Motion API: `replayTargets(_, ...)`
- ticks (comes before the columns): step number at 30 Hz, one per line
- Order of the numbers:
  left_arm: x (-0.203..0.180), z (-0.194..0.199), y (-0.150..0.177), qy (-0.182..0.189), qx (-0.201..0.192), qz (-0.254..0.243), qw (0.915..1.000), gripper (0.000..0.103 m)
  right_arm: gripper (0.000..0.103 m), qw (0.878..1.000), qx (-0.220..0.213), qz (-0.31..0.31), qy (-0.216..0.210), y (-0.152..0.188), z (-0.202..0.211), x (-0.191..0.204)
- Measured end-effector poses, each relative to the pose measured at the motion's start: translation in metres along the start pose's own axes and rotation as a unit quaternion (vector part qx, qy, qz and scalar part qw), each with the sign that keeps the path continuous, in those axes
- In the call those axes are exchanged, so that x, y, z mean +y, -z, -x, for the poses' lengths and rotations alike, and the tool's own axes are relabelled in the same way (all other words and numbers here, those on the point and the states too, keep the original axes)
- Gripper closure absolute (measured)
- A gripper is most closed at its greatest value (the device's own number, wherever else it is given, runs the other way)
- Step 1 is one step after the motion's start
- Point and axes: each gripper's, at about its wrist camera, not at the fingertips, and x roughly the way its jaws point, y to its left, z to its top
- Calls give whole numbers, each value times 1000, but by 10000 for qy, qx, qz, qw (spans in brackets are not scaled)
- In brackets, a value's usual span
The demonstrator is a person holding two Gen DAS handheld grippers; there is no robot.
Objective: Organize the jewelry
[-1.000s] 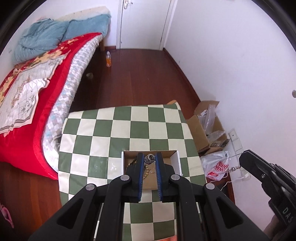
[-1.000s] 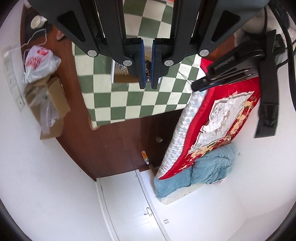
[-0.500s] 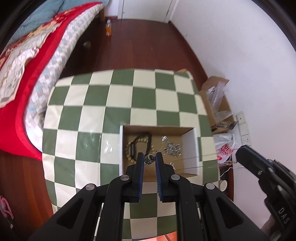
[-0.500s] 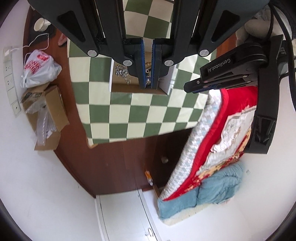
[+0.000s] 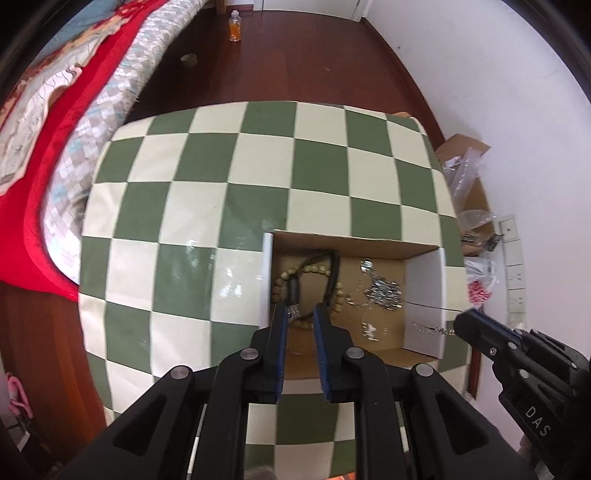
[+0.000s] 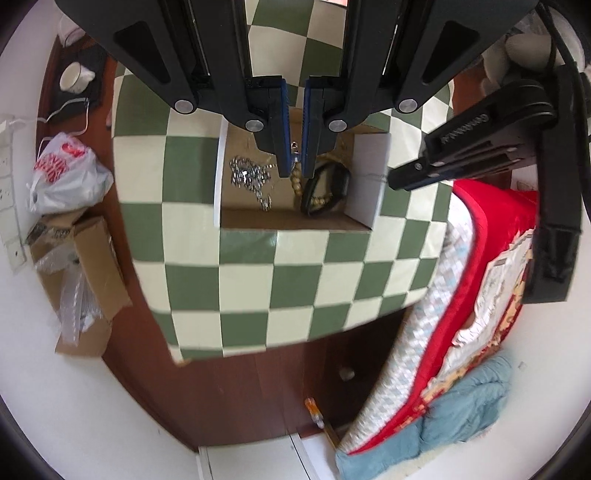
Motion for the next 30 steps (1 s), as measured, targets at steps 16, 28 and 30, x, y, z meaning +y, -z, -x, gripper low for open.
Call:
replayTargets(16,22,6,23,-1195,-694,121,9903,0,3,9891,203,91,1453,9,-18,-18)
replayTargets(28,19,13,67,-1232,-1047,261,9865,0,0,9809,49,132,1939,49,-25,-20)
replayTargets(30,16,22,74,-1201,-1128,232,9861,0,0,9807,-36,105,1954,54,-18,-19)
